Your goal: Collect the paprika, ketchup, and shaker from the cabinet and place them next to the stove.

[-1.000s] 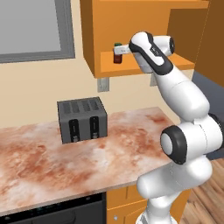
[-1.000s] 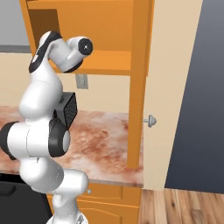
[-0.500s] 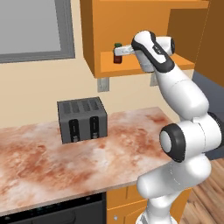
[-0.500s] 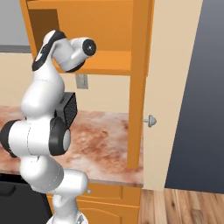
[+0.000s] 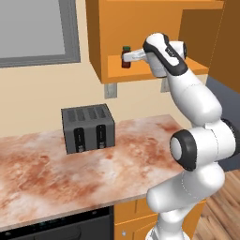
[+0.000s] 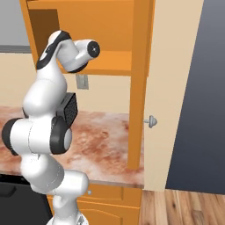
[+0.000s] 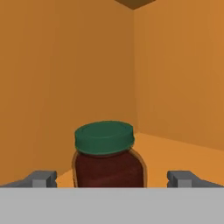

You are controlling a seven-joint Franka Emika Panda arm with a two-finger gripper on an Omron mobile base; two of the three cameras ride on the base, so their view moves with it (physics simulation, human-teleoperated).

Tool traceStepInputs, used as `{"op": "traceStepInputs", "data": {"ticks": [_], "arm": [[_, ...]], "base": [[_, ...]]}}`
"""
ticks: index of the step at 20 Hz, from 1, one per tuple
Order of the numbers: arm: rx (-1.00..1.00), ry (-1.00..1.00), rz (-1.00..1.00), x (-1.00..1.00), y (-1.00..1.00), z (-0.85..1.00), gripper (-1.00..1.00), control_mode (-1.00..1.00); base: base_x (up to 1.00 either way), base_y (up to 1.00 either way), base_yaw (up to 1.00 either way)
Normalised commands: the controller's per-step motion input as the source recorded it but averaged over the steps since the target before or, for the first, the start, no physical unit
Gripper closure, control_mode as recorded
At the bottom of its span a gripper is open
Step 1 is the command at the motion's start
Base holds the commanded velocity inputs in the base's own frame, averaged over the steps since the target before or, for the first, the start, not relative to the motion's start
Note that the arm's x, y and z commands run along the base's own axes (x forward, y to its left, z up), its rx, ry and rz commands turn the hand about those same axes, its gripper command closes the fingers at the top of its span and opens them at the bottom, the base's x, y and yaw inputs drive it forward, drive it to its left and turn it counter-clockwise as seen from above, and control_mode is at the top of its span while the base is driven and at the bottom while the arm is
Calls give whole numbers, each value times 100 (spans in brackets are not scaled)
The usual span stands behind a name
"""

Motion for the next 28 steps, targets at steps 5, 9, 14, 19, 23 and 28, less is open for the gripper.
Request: {"op": "traceStepInputs", "data": {"ticks": [5,9,14,19,23,28], "arm": [[-1,0,4,12,17,-6,100,-100],[0,0,4,10,9,-3,100,-100],[-1,0,1,1,3,0,100,-100],[0,-1,0,-2,-3,0,100,-100],[0,-2,0,-24,-21,0,100,-100],[1,-1,0,-42,-24,0,100,-100]], "base": [[0,0,0],[0,0,0],[0,0,0],[0,0,0],[0,0,0],[0,0,0]]}}
